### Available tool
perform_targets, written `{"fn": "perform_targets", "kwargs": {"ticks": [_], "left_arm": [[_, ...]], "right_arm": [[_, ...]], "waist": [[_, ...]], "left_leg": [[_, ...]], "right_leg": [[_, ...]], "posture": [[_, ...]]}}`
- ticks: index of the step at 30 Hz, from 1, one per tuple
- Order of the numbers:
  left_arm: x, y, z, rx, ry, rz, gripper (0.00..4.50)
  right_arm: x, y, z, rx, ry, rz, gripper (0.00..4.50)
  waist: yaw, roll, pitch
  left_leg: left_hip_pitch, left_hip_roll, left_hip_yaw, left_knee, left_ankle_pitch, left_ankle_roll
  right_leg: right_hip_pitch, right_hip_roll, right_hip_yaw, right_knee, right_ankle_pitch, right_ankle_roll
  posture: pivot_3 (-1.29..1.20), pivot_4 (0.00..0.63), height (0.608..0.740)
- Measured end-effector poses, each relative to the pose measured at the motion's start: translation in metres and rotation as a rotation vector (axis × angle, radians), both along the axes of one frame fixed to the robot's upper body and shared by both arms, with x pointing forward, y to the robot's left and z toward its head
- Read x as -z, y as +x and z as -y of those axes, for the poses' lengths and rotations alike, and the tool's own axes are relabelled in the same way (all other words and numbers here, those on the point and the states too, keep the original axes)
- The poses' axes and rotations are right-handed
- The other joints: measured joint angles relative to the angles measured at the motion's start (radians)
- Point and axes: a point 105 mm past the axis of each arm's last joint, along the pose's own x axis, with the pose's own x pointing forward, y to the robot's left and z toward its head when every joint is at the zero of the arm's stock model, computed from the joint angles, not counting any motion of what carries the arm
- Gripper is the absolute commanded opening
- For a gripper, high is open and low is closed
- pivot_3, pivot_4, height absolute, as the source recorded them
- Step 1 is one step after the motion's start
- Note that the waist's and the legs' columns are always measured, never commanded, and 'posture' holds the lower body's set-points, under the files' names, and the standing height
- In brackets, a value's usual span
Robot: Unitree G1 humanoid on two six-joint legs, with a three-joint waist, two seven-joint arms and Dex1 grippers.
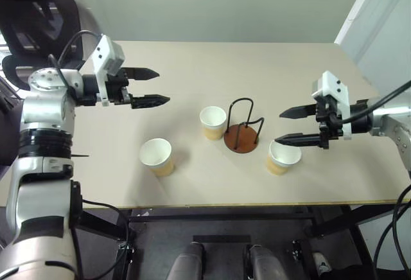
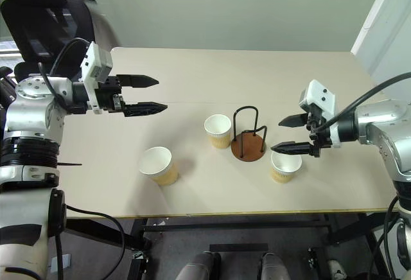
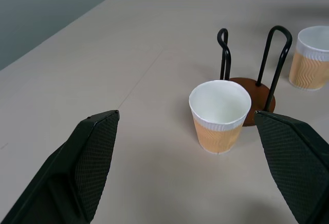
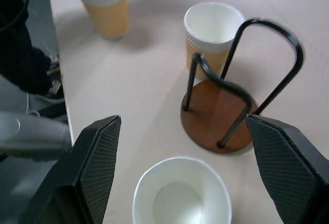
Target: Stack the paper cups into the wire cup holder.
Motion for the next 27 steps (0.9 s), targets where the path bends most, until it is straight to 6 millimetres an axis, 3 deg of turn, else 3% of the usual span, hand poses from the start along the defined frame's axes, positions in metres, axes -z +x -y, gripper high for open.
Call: {"fn": "perform_targets", "kwargs": {"ticks": [7, 26, 27], "left_arm": [[0.002, 0.001, 0.003, 0.009, -0.004, -0.007, 4.50], [0.004, 0.001, 0.005, 0.017, -0.010, -0.015, 4.50], [0.004, 0.001, 0.005, 0.021, -0.010, -0.016, 4.50]], "right_arm": [[0.031, -0.011, 0.010, -0.045, -0.168, -0.019, 3.90], [0.066, -0.019, 0.018, -0.168, -0.411, 0.032, 3.90], [0.067, -0.019, 0.018, -0.174, -0.419, 0.037, 3.74]], "waist": [[0.001, 0.000, 0.000], [0.001, -0.001, 0.000], [0.001, -0.001, 0.000]], "left_leg": [[0.000, 0.000, 0.000, 0.000, -0.001, 0.001], [0.000, 0.000, 0.000, 0.001, -0.001, 0.002], [0.000, 0.000, 0.000, 0.002, -0.001, 0.002]], "right_leg": [[0.000, 0.000, 0.000, 0.000, -0.002, 0.003], [0.001, 0.000, 0.001, 0.000, -0.001, 0.006], [0.001, 0.000, 0.001, 0.000, 0.000, 0.006]], "posture": [[0.00, 0.150, 0.740], [0.00, 0.150, 0.740], [0.00, 0.150, 0.740]]}}
